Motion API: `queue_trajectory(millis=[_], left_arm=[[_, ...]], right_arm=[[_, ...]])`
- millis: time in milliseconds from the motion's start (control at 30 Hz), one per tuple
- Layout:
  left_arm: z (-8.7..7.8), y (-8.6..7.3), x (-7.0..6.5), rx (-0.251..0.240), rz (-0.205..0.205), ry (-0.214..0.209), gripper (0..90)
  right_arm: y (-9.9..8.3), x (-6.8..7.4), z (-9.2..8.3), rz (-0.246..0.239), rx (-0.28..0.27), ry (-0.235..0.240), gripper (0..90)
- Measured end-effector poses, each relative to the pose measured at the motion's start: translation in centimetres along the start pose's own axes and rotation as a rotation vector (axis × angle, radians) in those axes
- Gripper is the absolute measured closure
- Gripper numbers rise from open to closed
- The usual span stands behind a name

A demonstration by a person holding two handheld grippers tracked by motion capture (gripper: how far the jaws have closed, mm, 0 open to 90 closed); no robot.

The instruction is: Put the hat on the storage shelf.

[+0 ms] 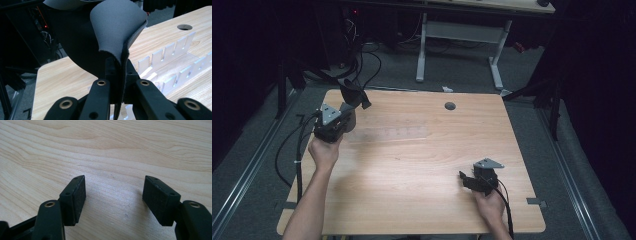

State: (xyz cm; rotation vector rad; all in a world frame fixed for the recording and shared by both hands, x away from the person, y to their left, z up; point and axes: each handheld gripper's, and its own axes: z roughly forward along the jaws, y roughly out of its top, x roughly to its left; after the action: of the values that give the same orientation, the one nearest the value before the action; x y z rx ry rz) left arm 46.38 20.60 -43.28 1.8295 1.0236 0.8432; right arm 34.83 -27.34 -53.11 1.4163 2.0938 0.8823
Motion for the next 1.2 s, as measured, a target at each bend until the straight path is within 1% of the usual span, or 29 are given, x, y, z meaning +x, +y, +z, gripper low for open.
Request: queue_trajectory(millis=[133,233,333,533,700,867,967,1067,1100,1133,1200], left_arm=[[0.1,-0.1,-0.1,-0.003,0.001,0.000,86.7],[0.2,-0.1,-0.3,-0.008,-0.005,-0.001,86.7],[0.3,0.0,-0.5,-0.007,0.001,0.000,86.7],[0.3,0.0,-0.5,-0.009,-0.015,-0.002,86.7],[0.7,-0.1,-0.6,0.003,-0.020,-0.002,86.7],[0.8,-0.2,-0.8,0.004,-0.017,-0.001,86.7],[0.9,-0.2,-0.8,0.002,-0.029,-0.004,86.7],[0.9,-0.5,-0.7,-0.007,-0.052,-0.008,86.7],[1.0,-0.8,-0.6,-0.005,-0.067,-0.007,86.7],[1.0,-0.8,-0.6,-0.005,-0.067,-0.007,86.7],[1.1,-1.3,-0.4,0.004,-0.080,-0.007,86.7]], right_arm=[[0.0,0.0,0.0,0.001,0.000,0.000,35.5],[0.0,0.0,0.0,0.001,0.000,0.000,35.5],[0.0,0.1,0.0,0.002,0.000,-0.001,35.5],[0.0,0.1,0.0,0.002,0.000,-0.001,35.5],[0.0,0.1,0.0,0.001,0.000,0.000,35.5],[0.0,0.1,0.0,0.001,-0.001,0.001,35.5],[0.0,0.1,0.0,0.002,-0.001,0.001,35.4],[0.0,0.1,0.0,0.000,0.000,0.002,35.4],[0.0,0.1,0.0,0.000,0.000,0.002,35.4],[0.0,0.1,0.0,0.000,0.000,0.002,35.4],[0.0,0.1,0.0,0.000,0.000,0.001,35.4]])
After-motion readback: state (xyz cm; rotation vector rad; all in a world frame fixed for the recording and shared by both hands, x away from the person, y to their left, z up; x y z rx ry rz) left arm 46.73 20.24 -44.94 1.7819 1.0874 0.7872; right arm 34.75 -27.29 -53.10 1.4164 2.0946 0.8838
